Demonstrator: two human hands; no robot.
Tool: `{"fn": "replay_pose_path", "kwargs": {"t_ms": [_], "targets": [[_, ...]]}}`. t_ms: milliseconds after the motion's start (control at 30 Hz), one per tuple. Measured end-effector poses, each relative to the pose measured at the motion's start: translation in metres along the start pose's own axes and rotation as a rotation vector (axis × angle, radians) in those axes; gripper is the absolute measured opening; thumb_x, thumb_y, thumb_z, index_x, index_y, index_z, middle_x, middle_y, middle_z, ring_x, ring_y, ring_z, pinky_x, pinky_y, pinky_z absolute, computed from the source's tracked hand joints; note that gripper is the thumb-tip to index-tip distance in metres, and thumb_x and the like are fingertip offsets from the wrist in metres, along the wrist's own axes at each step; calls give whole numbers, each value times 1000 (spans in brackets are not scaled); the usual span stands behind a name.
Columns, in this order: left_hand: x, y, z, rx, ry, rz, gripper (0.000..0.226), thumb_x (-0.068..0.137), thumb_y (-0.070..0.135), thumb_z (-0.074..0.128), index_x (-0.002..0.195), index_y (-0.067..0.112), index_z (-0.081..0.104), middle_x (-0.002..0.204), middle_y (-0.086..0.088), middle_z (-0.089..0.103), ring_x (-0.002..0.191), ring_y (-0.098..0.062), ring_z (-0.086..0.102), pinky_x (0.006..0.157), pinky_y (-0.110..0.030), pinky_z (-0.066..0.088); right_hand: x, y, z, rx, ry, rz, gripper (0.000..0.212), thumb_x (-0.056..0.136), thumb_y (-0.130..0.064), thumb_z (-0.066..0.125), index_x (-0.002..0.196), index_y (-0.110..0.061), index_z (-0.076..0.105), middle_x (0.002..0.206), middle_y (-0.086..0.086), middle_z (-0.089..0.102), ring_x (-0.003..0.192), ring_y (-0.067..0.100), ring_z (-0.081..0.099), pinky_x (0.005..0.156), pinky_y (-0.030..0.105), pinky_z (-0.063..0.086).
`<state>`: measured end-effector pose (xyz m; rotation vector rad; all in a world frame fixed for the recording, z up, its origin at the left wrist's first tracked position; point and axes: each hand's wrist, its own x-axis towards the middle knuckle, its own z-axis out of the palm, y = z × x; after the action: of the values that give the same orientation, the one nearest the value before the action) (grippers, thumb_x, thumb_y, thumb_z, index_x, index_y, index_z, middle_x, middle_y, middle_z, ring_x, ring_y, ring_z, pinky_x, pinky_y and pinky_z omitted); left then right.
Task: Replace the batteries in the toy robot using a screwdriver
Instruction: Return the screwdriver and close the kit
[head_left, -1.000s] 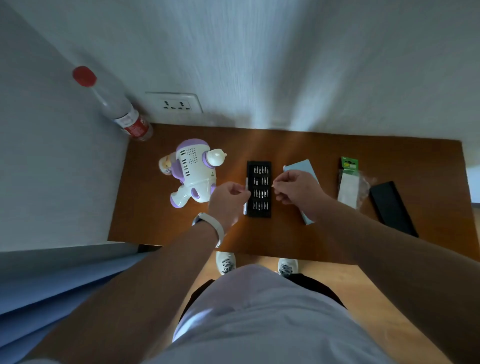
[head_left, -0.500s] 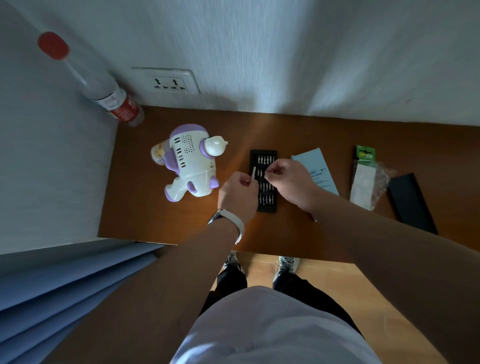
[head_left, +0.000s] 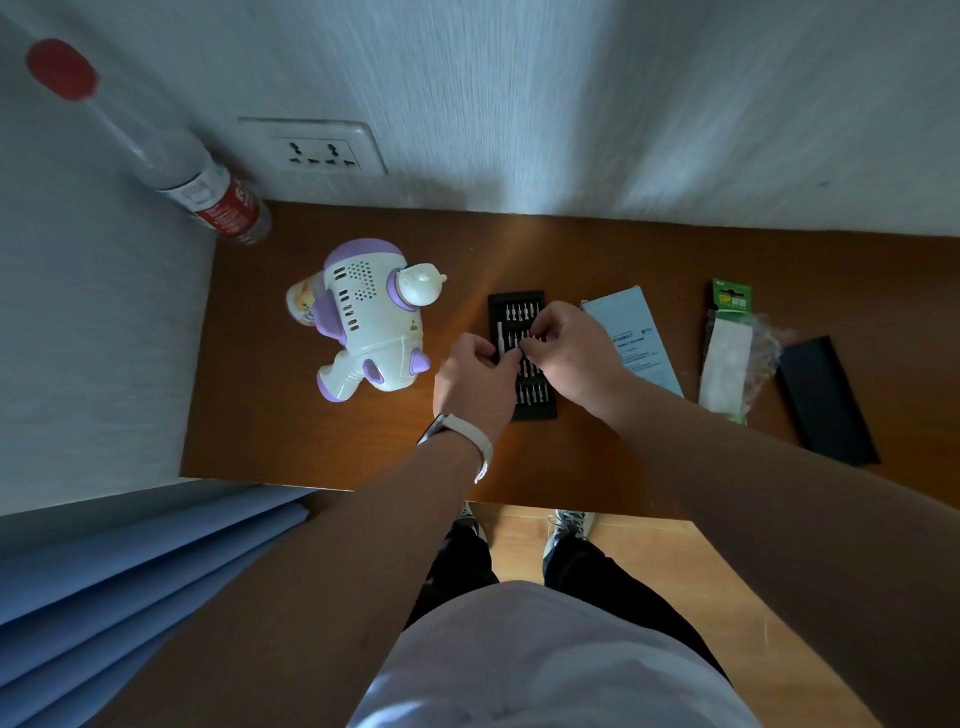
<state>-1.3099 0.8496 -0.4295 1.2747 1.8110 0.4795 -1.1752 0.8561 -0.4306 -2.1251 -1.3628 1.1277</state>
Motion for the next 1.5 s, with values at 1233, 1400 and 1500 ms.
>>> {"fn": "replay_pose_path", "kwargs": {"t_ms": [1233,1400,1500], "targets": [[-35,28,-27,-323,-317,-16,15,95,19,66,110,20,63,98,7,73,91,-14,73,72,-30,62,-50,-9,-37,303,78,165,16,86,-35,72,91,-27,59,85,-12,67,80,4,66,61,23,50],[-52,58,-25,-509,-500,-111,16,95,12,65,111,14,61,103,-7,75,87,-19,77,66,-29,61,-74,-6,-75,317,114,136,23,87,-37,70,103,-27,57,91,-9,68,79,5,67,60,22,50],[-65,76,-13,-517,-553,-118,20,95,10,66,114,12,59,110,-10,73,92,-21,76,68,-32,62,-89,4,-98,325,139,121,24,87,-36,70,104,-27,57,90,-10,68,79,4,66,60,22,50]]}}
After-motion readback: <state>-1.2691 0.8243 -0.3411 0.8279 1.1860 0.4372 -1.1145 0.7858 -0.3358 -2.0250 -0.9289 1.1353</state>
